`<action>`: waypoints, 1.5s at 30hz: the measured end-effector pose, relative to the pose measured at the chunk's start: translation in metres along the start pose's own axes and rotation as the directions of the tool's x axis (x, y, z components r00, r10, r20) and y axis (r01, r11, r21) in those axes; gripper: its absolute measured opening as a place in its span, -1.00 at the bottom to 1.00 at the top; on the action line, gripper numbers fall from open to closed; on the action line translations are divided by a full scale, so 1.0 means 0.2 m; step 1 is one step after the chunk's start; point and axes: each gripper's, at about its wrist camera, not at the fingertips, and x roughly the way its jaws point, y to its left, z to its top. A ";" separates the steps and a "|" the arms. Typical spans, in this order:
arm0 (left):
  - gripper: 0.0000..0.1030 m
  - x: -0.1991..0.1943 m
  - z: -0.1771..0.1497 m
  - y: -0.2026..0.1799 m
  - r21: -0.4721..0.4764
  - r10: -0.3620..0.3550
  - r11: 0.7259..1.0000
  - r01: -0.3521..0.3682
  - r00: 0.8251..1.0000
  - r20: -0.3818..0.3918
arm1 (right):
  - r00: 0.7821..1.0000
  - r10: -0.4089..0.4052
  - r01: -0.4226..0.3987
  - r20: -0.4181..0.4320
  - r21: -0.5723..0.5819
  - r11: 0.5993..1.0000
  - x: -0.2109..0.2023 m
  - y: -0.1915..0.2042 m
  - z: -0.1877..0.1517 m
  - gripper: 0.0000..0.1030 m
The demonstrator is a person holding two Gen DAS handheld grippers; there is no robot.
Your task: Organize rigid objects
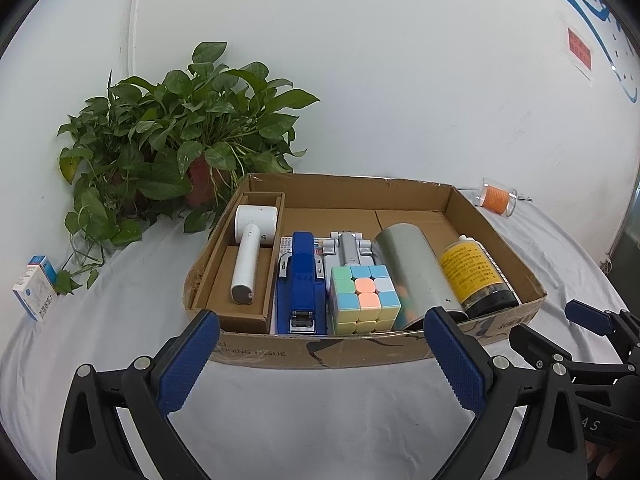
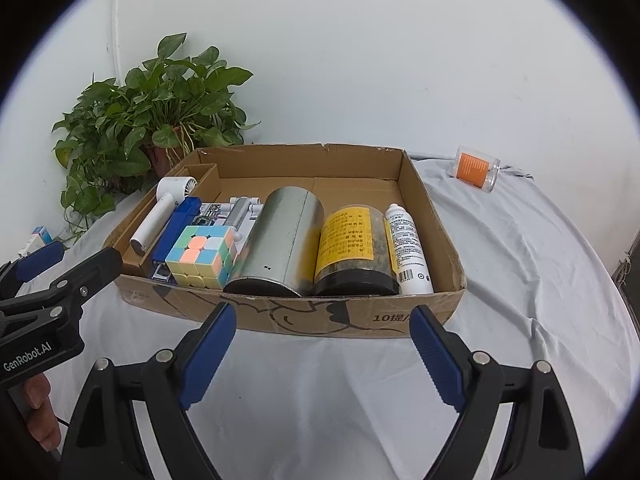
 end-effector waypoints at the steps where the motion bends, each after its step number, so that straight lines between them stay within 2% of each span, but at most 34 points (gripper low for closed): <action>1: 0.99 0.01 0.00 0.00 -0.001 0.001 1.000 -0.001 1.000 -0.002 | 1.000 -0.001 0.001 0.001 -0.002 1.000 0.00 0.00 0.00 0.72; 17: 0.99 0.06 -0.01 0.03 0.013 -0.005 1.000 0.005 1.000 -0.027 | 1.000 0.003 -0.003 -0.006 -0.002 1.000 0.02 0.01 0.00 0.72; 37: 0.99 0.06 -0.01 0.04 0.018 -0.002 1.000 0.002 1.000 -0.020 | 1.000 -0.005 0.005 -0.001 -0.005 1.000 0.01 0.04 -0.02 0.72; 45: 0.99 0.11 -0.01 0.05 0.024 -0.021 0.999 0.022 0.999 -0.040 | 1.000 -0.008 0.007 -0.006 -0.013 1.000 0.03 0.04 -0.01 0.72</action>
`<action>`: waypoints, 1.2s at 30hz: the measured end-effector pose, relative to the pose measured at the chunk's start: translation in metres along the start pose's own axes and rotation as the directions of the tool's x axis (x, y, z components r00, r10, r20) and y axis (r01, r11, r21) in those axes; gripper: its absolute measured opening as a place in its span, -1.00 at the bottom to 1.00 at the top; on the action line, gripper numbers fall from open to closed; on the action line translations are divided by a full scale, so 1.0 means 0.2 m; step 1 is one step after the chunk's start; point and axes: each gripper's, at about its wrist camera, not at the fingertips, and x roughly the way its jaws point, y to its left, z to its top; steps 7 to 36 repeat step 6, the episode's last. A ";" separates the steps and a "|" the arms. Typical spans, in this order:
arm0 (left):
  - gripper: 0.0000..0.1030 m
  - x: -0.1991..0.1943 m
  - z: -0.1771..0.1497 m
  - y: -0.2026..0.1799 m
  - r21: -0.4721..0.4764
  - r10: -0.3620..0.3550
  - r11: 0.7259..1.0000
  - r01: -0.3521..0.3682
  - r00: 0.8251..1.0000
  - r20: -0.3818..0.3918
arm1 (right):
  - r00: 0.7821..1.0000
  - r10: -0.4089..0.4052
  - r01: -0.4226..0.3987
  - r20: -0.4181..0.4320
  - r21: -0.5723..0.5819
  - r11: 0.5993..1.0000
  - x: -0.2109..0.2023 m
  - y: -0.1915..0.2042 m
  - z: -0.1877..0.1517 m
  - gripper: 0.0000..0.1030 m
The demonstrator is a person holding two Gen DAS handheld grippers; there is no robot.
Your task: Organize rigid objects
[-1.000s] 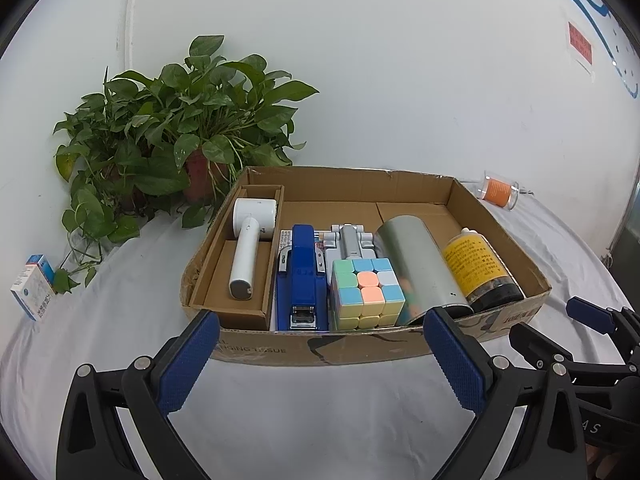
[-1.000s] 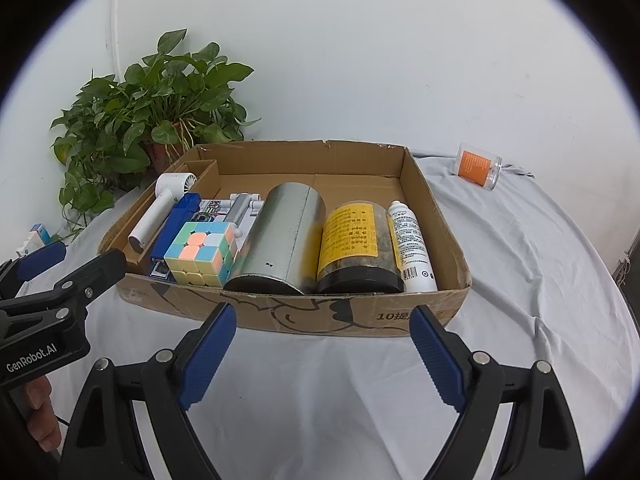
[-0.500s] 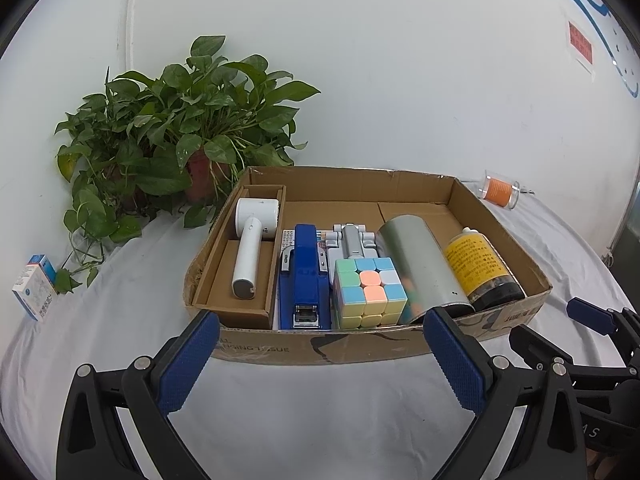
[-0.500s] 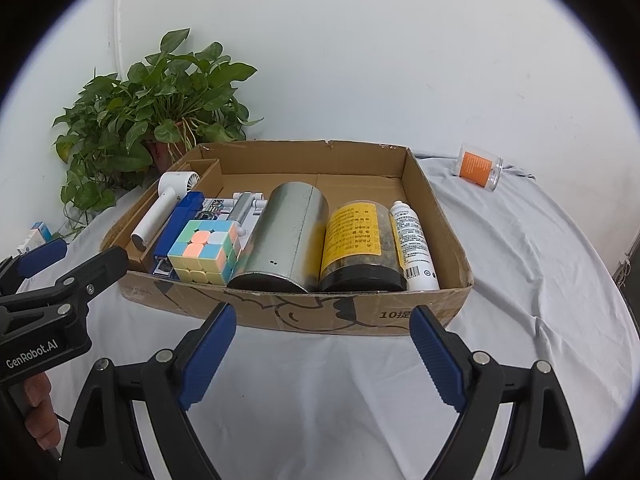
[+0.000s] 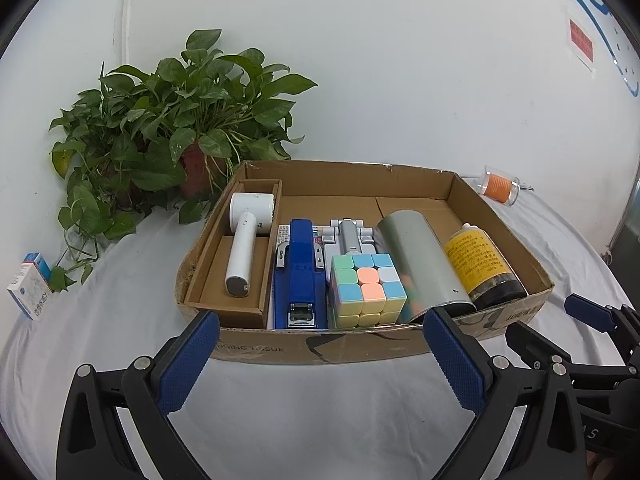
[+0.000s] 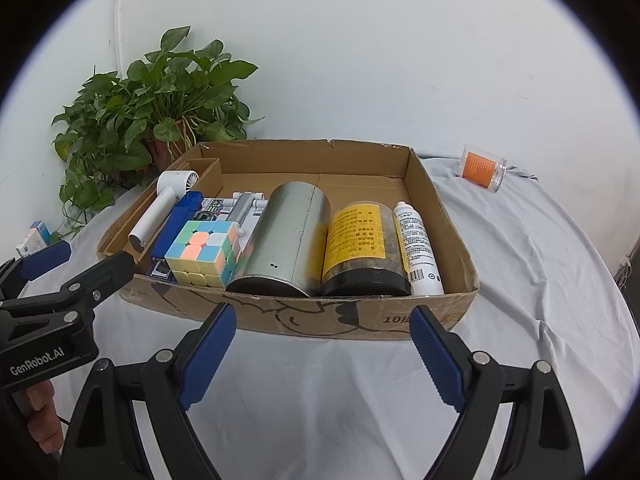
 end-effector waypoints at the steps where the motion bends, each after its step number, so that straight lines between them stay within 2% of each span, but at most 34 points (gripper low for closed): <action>1: 0.99 0.01 0.00 0.00 -0.001 -0.003 1.000 0.003 1.000 -0.005 | 1.000 0.003 -0.003 -0.001 -0.003 1.000 0.01 0.00 0.00 0.72; 4: 0.99 0.01 0.02 0.00 0.000 -0.014 1.000 0.014 1.000 0.014 | 1.000 0.023 -0.023 0.008 -0.017 1.000 0.02 0.01 0.02 0.72; 6: 0.99 0.00 0.02 0.00 0.020 -0.020 1.000 0.019 0.998 0.060 | 0.998 0.054 -0.053 0.032 -0.033 0.998 0.03 0.01 0.04 0.72; 36: 0.99 0.00 0.02 0.00 0.020 -0.020 1.000 0.019 0.998 0.060 | 0.998 0.054 -0.053 0.032 -0.033 0.998 0.03 0.01 0.04 0.72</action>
